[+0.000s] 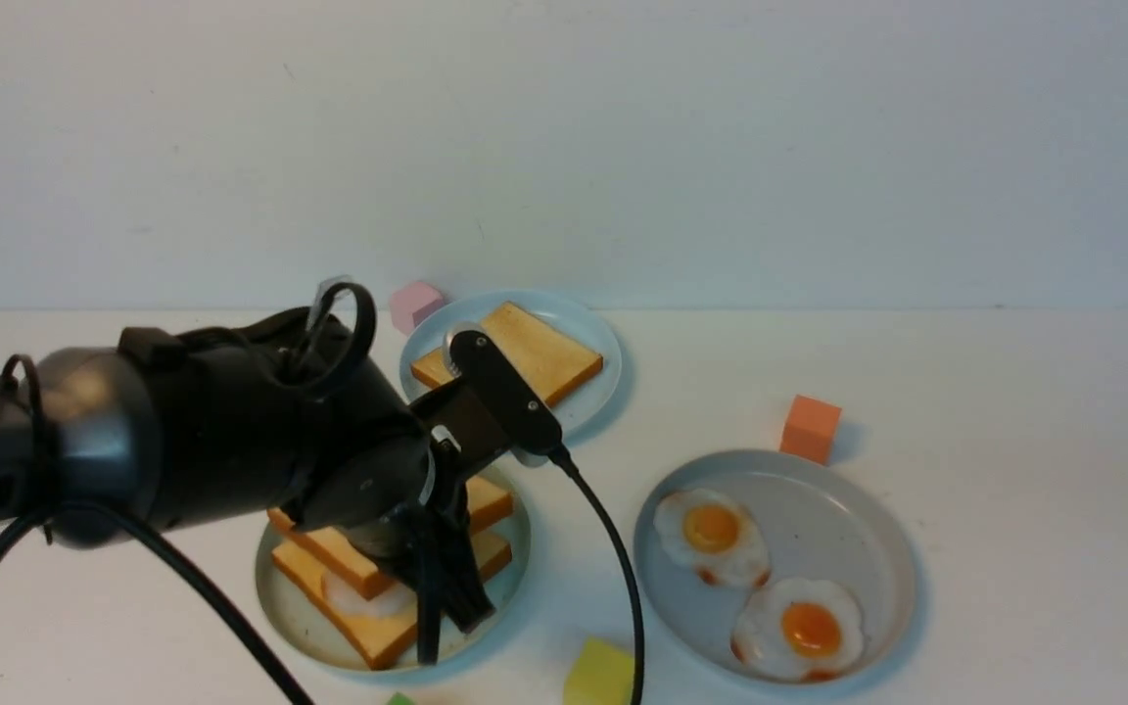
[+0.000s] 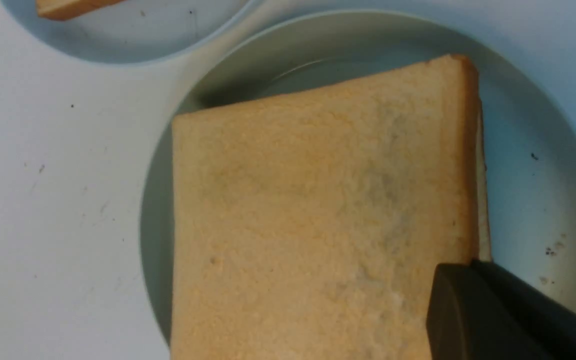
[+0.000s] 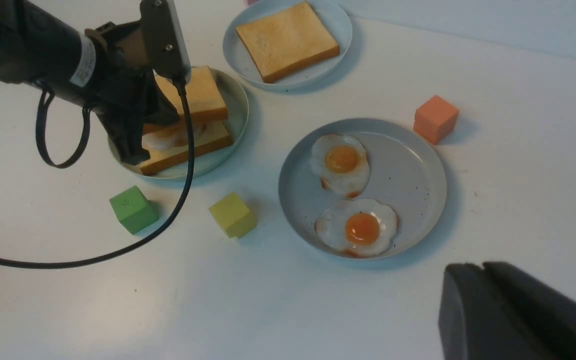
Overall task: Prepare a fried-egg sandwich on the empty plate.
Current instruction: Use the left arm to place a slice of bread on the fried egg in the middle
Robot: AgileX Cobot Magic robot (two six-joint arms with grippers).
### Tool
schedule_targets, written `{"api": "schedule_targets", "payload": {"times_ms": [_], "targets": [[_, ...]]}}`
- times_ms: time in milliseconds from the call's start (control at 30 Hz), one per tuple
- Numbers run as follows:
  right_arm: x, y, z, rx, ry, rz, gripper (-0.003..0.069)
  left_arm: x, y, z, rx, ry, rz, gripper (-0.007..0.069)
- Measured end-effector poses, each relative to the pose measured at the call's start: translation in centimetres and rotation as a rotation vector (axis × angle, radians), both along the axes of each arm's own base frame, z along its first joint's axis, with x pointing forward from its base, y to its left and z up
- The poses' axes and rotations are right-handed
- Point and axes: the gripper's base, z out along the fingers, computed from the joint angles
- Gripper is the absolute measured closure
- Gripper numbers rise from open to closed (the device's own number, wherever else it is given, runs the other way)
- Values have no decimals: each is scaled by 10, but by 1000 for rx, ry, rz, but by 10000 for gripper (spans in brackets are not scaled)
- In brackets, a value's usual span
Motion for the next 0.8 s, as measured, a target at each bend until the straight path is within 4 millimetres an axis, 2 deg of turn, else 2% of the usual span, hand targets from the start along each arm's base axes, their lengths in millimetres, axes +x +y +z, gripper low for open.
{"api": "schedule_targets", "payload": {"times_ms": [567, 667, 800], "targets": [[0, 0, 0, -1, 0, 0, 585, -3, -1, -1, -39, 43, 41, 545], [0, 0, 0, -1, 0, 0, 582, -4, 0, -2, -30, 51, 45, 500], [0, 0, 0, -1, 0, 0, 580, -4, 0, -2, -24, 57, 47, 400]]}}
